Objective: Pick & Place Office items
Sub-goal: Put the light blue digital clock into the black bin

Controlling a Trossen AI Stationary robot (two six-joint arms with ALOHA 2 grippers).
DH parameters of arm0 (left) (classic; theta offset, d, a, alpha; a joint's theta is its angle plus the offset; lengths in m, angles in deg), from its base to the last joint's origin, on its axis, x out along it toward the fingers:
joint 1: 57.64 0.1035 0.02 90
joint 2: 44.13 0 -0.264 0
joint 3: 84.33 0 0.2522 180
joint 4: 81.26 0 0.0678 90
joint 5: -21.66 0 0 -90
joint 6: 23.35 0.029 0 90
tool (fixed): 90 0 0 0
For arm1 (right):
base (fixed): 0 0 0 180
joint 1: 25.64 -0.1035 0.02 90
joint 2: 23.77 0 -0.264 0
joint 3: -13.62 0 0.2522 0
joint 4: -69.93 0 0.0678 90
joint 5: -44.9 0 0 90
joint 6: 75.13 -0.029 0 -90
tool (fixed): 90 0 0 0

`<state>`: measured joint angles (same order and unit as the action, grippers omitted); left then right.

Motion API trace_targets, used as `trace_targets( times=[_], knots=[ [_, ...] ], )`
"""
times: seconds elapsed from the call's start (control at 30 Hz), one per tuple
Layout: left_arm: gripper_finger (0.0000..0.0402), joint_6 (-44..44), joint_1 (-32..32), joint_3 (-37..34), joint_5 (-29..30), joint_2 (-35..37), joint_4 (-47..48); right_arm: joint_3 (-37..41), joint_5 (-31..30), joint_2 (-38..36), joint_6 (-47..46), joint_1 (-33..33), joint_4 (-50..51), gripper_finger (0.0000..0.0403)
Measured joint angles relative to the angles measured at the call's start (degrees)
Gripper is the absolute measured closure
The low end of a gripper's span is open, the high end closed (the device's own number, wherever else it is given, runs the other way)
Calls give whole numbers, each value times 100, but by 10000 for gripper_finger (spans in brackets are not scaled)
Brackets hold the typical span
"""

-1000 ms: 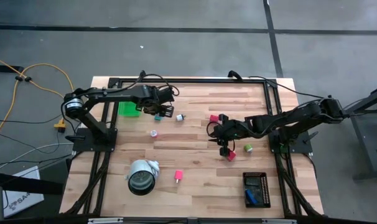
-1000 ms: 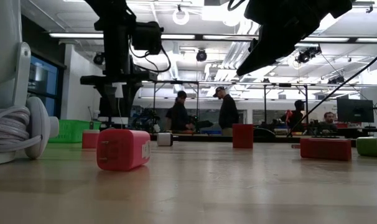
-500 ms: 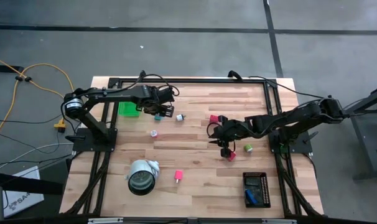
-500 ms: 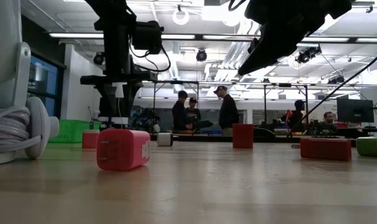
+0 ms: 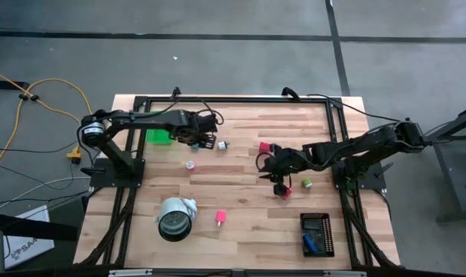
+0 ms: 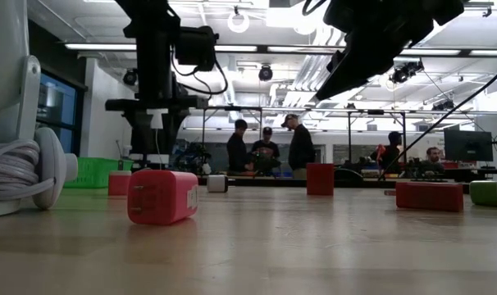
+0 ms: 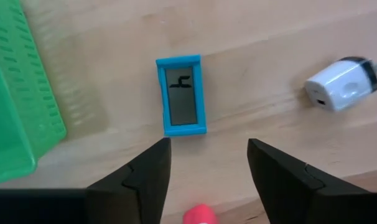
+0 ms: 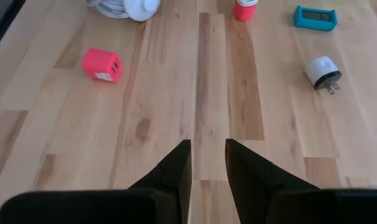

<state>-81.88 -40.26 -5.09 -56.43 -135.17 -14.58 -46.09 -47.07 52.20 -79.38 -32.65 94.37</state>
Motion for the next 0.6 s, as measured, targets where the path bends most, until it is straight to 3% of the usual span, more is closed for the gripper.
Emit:
trace_targets(
  times=[0.6],
  knots=[
    [177, -149, 210, -14, 45, -380, 22, 0, 90, 0, 95, -15, 122, 318]
  ],
)
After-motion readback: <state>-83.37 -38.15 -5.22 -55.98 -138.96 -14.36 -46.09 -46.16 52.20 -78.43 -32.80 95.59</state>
